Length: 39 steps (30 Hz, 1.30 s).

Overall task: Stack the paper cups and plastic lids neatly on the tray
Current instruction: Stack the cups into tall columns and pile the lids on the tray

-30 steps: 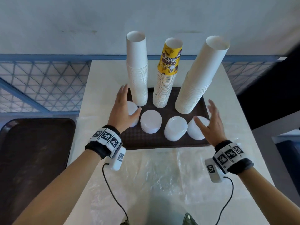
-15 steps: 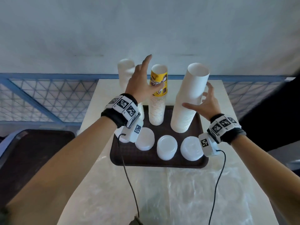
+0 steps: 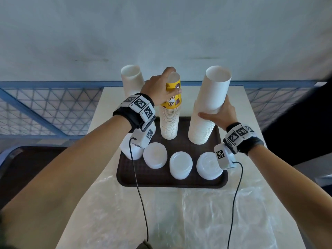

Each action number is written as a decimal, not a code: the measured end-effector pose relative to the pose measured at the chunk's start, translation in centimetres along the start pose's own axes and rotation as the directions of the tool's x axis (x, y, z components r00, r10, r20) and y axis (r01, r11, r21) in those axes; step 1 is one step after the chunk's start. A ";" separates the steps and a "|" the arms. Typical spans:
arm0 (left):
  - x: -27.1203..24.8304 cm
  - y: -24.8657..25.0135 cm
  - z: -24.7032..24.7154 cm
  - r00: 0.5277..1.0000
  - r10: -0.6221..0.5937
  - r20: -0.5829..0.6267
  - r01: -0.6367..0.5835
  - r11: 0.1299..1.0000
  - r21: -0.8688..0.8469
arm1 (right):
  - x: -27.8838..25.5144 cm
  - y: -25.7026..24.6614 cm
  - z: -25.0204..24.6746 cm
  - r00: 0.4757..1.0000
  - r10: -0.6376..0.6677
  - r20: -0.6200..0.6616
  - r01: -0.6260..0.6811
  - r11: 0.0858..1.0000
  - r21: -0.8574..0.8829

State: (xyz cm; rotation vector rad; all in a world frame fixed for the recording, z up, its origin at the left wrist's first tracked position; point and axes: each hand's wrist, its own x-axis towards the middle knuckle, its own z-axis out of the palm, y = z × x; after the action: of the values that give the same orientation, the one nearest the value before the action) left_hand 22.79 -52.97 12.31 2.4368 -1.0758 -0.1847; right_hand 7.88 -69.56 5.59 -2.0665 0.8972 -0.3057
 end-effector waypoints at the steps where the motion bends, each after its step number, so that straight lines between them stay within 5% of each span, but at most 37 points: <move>1: 0.0 -0.1 -0.2 1.000 0.010 0.007 -0.010 1.000 -0.013 | 0.2 0.0 -0.2 1.000 0.002 -0.001 -0.002 1.000 0.007; 9: -1.9 0.2 -0.6 0.987 0.086 0.136 -0.062 0.983 -0.170 | 2.1 0.2 -1.1 1.000 0.007 0.009 -0.008 1.000 0.012; 21: -4.2 1.5 -0.3 0.944 0.187 0.270 -0.157 0.979 -0.132 | 0.8 2.0 -1.1 1.000 -0.008 0.021 0.006 0.997 0.075; 23: -4.5 1.5 -1.5 0.961 0.191 0.198 -0.155 0.971 -0.184 | -0.1 2.8 -1.2 0.999 0.003 -0.035 0.000 0.996 0.093; 25: -4.6 1.4 -3.5 0.983 0.179 -0.024 -0.179 0.941 -0.289 | -1.4 3.4 -1.3 0.990 -0.014 -0.142 0.028 0.995 0.096; 28: -4.0 0.1 -6.9 0.909 0.199 -0.367 -0.268 0.952 -0.149 | -3.4 3.8 -1.5 0.946 -0.091 -0.312 0.124 0.988 0.087; 30: -3.1 -1.6 -8.8 0.923 0.174 -0.344 -0.173 0.984 0.034 | -4.5 3.3 -1.5 0.938 -0.182 -0.294 0.217 0.972 0.092; 32: -2.3 -3.2 -9.8 0.983 0.021 -0.180 0.004 0.990 0.139 | -5.3 2.2 -1.2 0.950 -0.259 -0.174 0.285 0.948 0.142; 35: -1.8 -4.5 -9.6 0.986 -0.163 0.026 0.151 0.956 0.252 | -5.8 0.4 -0.5 0.944 -0.327 0.031 0.320 0.938 0.134; 39: -1.9 -5.0 -8.3 0.966 -0.253 0.059 0.249 0.966 0.064 | -5.4 -0.5 0.2 0.943 -0.330 0.044 0.322 0.936 0.142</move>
State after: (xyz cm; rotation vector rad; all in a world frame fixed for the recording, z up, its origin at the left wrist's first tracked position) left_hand 27.30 -45.69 17.17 2.6296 -0.8049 -0.3239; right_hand 4.35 -65.45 6.43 -2.0833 0.4757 -0.4576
